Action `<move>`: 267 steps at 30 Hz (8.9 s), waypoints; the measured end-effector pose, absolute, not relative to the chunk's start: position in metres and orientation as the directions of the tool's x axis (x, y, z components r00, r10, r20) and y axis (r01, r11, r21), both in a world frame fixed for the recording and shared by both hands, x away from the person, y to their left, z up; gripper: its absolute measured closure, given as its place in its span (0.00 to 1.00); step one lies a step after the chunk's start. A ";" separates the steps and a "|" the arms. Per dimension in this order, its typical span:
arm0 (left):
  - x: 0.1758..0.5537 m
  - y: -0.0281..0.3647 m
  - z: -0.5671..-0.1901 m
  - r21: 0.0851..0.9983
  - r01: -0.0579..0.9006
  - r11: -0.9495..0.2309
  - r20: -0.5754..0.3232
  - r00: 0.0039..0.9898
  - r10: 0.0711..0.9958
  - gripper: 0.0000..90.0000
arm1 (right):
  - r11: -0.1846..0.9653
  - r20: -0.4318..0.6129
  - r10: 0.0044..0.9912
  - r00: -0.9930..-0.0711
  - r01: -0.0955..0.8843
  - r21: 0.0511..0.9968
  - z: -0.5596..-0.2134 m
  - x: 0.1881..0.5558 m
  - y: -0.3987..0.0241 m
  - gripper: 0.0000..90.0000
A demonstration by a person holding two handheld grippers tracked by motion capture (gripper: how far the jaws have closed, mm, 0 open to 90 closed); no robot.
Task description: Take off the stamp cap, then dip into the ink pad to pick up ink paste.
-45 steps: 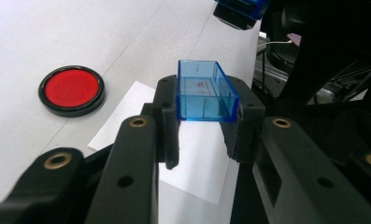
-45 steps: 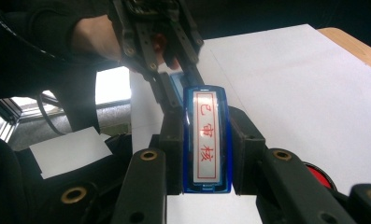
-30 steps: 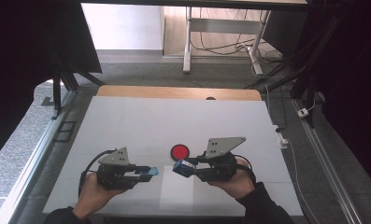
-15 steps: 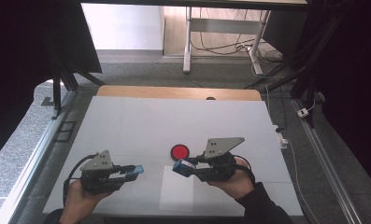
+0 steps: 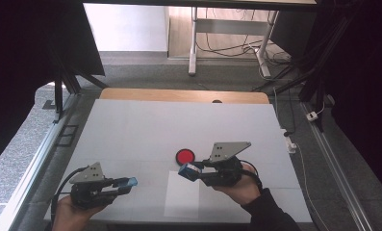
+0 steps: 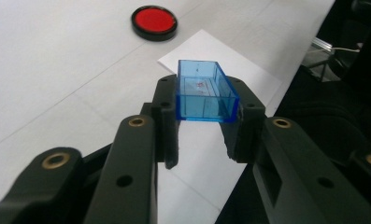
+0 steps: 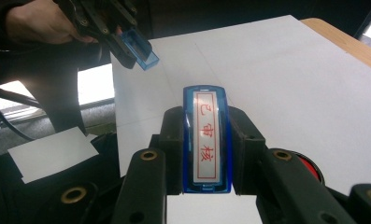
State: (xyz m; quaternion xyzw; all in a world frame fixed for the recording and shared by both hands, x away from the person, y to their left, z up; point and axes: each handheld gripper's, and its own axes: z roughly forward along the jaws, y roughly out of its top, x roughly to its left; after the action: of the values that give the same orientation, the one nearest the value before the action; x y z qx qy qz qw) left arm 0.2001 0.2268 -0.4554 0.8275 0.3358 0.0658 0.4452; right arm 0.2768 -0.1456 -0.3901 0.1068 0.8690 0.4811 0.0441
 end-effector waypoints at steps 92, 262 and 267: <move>0.192 0.248 -0.475 0.741 0.591 -0.320 -0.221 0.665 0.713 0.76 | 0.639 -0.007 0.496 -0.868 0.360 0.680 -0.474 0.386 -0.102 0.79; 0.193 0.252 -0.476 0.734 0.607 -0.304 -0.249 0.657 0.711 0.76 | 0.610 0.046 0.514 -0.856 0.403 0.683 -0.474 0.384 -0.100 0.79; 0.193 0.251 -0.476 0.735 0.604 -0.309 -0.245 0.661 0.709 0.76 | 0.602 0.050 0.510 -0.859 0.398 0.692 -0.468 0.382 -0.104 0.79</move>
State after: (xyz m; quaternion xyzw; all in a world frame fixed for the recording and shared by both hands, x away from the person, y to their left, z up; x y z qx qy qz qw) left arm 0.1930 0.2510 -0.4762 0.8066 0.4070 0.0620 0.4242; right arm 0.3816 -0.1036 -0.4683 0.2545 0.8917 0.3665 0.0764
